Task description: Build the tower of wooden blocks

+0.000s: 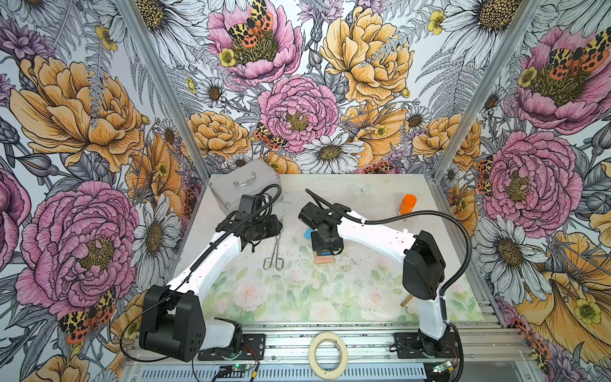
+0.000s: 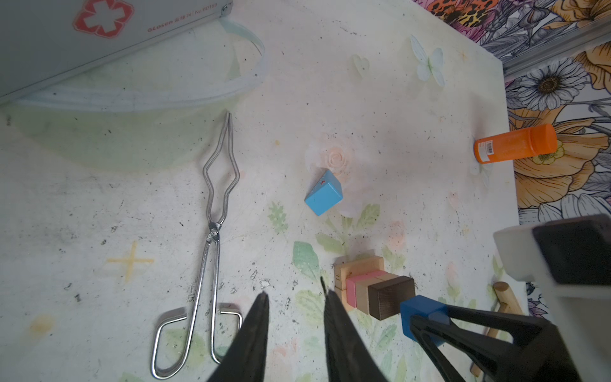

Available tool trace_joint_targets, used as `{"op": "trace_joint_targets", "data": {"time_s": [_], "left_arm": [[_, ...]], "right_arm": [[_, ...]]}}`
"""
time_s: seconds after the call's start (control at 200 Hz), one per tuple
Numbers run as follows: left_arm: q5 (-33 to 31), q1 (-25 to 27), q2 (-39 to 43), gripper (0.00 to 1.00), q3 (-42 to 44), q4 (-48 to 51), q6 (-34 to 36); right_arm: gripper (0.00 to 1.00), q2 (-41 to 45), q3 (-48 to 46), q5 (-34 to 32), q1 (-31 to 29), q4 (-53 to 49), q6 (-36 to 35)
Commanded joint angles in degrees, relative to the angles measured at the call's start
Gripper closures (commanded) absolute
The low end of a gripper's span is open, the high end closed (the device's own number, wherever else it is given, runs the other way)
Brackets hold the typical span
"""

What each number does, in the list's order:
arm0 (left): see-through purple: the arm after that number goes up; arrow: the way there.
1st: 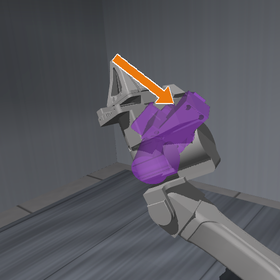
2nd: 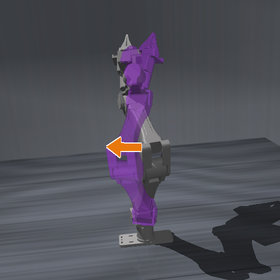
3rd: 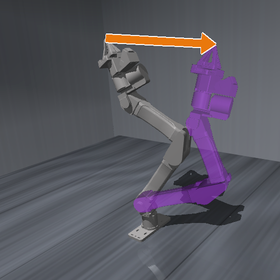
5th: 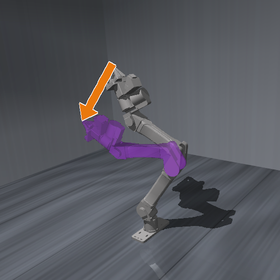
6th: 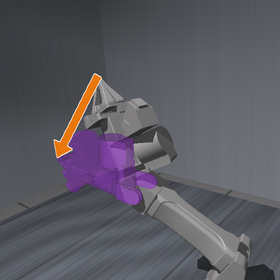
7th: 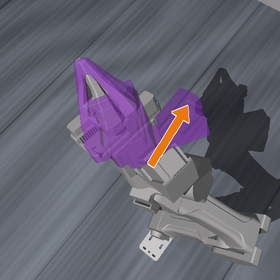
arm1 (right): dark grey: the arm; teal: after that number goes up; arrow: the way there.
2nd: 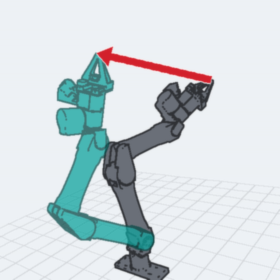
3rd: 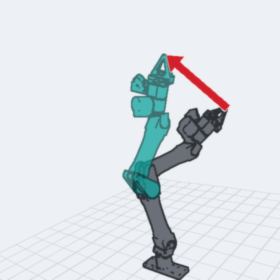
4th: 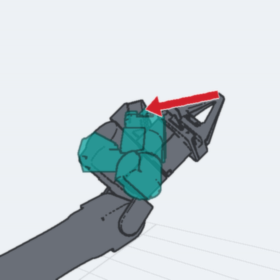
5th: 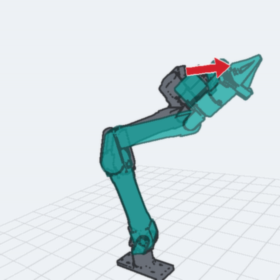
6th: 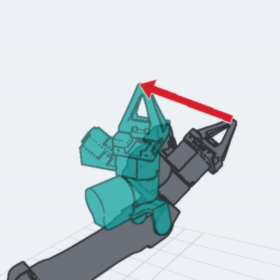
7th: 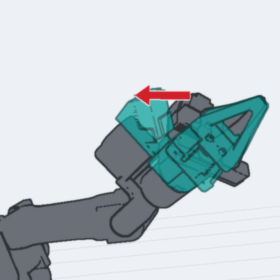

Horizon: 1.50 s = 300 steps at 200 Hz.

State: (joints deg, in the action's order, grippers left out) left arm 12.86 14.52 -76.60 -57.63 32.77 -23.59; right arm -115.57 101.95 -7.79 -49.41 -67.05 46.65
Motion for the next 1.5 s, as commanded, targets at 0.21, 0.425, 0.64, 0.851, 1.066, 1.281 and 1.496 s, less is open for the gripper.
{"op": "trace_joint_targets", "data": {"time_s": [0.21, 0.425, 0.64, 0.851, 1.066, 1.281, 1.496], "left_arm": [[-1.4, 0.5, 1.2, 0.69, 0.4, -1.6, 0.7], [-1.4, 0.5, 1.2, 0.69, 0.4, -1.6, 0.7], [-1.4, 0.6, 1.1, 0.69, 0.4, -1.5, 0.6], [-1.4, 0.6, 1.1, 0.69, 0.4, -1.6, 0.6], [-1.4, 0.6, 1.0, 0.69, 0.4, -1.5, 0.6], [-1.4, 0.6, 1.0, 0.69, 0.4, -1.5, 0.6], [-1.4, 0.6, 0.9, 0.69, 0.4, -1.6, 0.7]], "right_arm": [[1.0, -0.9, 0.0, -1.1, 0.5, 1.2, 0.8], [1.0, -0.9, -0.6, -0.8, 0.6, 2.2, 1.2], [1.0, -0.6, -1.4, -0.5, 0.8, 2.9, 1.6], [1.0, -0.5, -2.1, -0.2, 0.9, 3.4, 1.9], [1.0, -0.4, -2.6, -0.1, 0.8, 3.8, 2.1], [1.0, -0.1, -2.6, -0.3, 1.0, 4.2, 2.4], [1.0, -0.2, -2.6, -0.2, 1.2, 4.5, 2.5]]}}
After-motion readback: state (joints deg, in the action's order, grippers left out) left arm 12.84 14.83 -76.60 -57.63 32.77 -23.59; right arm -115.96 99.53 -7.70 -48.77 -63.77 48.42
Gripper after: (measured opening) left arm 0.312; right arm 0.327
